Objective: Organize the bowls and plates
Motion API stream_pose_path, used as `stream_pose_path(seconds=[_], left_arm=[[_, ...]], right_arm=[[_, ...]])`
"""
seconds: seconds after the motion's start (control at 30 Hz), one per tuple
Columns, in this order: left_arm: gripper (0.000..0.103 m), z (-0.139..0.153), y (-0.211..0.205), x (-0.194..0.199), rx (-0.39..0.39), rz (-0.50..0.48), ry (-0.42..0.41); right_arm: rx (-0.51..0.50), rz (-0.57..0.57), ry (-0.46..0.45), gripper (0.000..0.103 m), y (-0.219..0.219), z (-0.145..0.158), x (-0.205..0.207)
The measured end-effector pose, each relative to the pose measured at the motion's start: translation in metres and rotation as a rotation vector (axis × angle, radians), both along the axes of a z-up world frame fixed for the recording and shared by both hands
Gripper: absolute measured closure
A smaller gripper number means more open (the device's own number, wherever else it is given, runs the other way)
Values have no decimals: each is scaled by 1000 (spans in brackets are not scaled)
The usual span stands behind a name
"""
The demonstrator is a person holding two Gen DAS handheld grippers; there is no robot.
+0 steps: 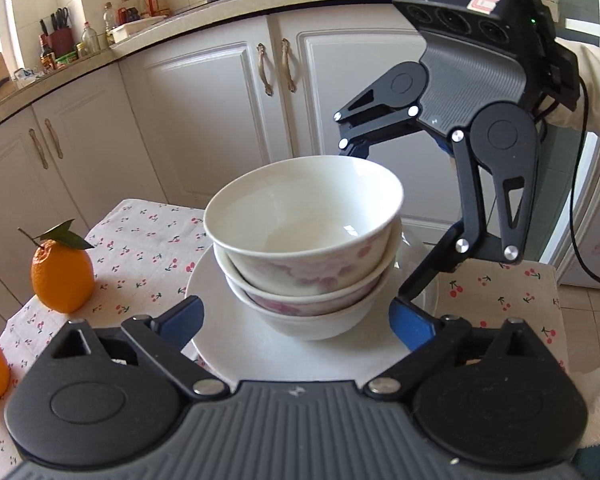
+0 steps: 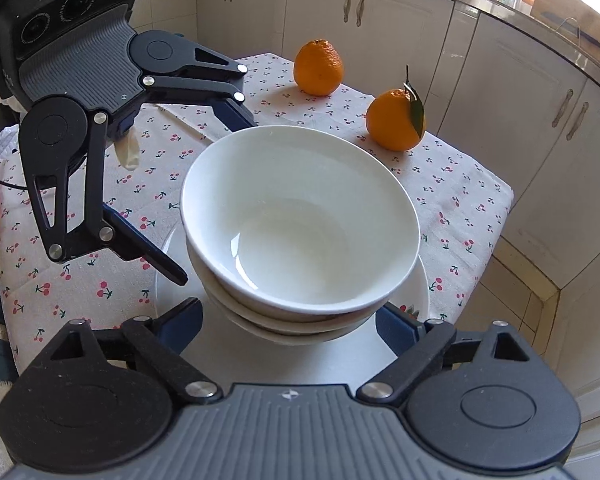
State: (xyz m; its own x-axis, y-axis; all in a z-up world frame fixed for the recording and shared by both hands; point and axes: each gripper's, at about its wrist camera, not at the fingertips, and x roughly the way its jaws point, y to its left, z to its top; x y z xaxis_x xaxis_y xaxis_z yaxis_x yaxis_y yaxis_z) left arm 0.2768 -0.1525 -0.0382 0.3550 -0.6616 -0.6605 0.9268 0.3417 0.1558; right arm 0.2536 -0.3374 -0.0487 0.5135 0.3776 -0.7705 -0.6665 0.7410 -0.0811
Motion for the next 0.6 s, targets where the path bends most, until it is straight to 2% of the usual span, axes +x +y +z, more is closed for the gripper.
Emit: stream_pose_path(seconds=[0.1,0.23,0.4,0.5,0.6], left_arm=[[4,7,15,-13,-59,71,-20],[0,19,34,-34,-149,158,-33],[0,29,47,-73,-223,305,-189],[0,35,58,-89,-263,412,-152],[1,39,66,-100,-257,548,-90]], right_arm=[[-5,-47,-35,0,7,14,-15],[-50,-175,-77,0,26,32,-35],[-59,-400,-86,0,43,37,-62],[-48,-549,-95,0,51,36,-78],[-13,-710,-107,0,56,36,-97]])
